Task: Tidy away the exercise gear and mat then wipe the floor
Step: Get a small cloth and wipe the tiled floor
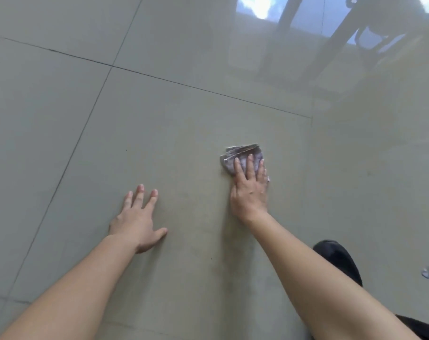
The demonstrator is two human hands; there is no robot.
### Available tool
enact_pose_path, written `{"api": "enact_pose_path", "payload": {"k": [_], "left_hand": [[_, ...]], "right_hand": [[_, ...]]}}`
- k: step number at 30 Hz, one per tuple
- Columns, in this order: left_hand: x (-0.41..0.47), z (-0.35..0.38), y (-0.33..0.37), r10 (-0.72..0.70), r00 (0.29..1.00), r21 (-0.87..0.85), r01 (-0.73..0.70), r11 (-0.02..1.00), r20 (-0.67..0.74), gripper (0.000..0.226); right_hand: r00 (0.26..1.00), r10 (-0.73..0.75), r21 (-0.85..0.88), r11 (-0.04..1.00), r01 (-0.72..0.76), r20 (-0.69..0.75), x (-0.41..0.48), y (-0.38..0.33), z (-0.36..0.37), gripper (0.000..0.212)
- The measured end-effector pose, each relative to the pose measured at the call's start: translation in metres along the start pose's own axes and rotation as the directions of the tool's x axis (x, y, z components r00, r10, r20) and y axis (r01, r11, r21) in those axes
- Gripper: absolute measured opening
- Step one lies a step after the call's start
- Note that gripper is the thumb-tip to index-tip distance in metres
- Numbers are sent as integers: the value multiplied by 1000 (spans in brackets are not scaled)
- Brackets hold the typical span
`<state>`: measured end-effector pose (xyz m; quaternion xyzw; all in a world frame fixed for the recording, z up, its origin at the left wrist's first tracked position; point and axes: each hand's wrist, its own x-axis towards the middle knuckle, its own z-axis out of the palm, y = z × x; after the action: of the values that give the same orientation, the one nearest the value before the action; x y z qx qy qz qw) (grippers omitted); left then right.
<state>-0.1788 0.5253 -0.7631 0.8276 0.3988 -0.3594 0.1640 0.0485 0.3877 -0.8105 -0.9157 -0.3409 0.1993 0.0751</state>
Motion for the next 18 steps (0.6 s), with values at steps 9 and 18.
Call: {"api": "enact_pose_path", "payload": {"k": [9, 18], "left_hand": [[-4, -7, -6, 21, 999, 132, -18, 991, -28, 101], [-4, 0, -7, 10, 995, 50, -5, 999, -101, 101]], "right_hand": [[735, -675, -126, 725, 677, 66, 81, 56, -25, 48], [907, 383, 92, 924, -372, -174, 150, 79, -69, 53]]}}
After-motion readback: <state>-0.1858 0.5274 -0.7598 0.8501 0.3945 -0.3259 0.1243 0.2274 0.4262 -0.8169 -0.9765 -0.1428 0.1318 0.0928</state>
